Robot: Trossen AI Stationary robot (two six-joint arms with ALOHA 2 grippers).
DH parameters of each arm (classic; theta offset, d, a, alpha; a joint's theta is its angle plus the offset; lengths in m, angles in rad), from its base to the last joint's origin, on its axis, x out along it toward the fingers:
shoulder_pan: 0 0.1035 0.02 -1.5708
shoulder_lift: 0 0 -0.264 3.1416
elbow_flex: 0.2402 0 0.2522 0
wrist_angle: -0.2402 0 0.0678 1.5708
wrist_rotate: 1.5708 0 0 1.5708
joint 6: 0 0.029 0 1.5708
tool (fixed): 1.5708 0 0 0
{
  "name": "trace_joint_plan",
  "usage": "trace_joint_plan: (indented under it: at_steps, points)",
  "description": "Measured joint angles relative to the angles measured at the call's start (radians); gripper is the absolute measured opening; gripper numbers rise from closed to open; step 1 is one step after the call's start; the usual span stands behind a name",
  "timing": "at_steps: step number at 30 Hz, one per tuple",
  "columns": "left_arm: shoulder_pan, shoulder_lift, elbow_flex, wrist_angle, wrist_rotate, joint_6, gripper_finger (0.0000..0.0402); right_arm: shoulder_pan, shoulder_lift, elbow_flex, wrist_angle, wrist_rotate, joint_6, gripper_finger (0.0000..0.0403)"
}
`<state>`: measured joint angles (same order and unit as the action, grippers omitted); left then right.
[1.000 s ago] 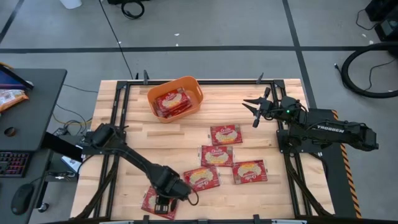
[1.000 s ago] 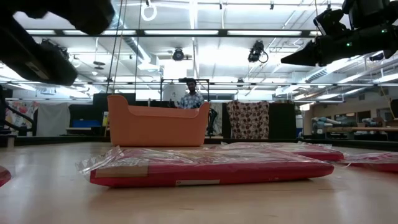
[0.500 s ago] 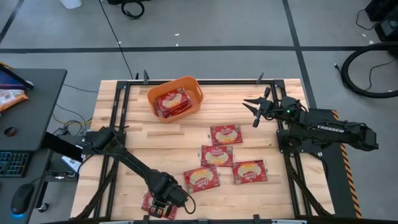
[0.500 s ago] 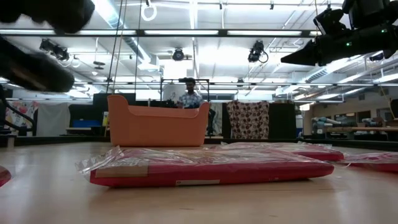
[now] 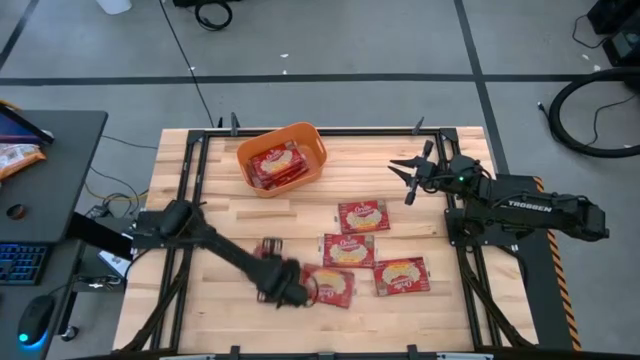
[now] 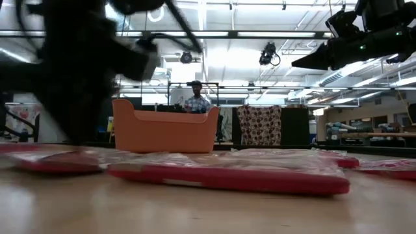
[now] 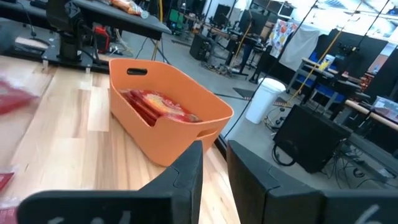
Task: Sort popcorn bags into baskets
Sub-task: Put the red popcorn pack into the orange bin
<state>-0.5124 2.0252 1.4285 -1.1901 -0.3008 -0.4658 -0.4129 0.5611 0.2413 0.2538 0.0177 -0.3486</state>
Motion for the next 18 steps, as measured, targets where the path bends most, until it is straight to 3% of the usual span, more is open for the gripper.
trace_joint_plan:
  at_steps: [8, 18]
  points:
    - [0.078, -0.143, 0.004, -0.042, -0.018, 0.063, 0.0113, -0.003, 0.017, 0.000, 0.002, 0.014, -0.013, 0.0079]
    - [0.046, -0.136, 0.004, -0.034, -0.028, 0.321, 0.0131, -0.003, 0.013, 0.000, -0.010, 0.016, -0.012, 0.0079]
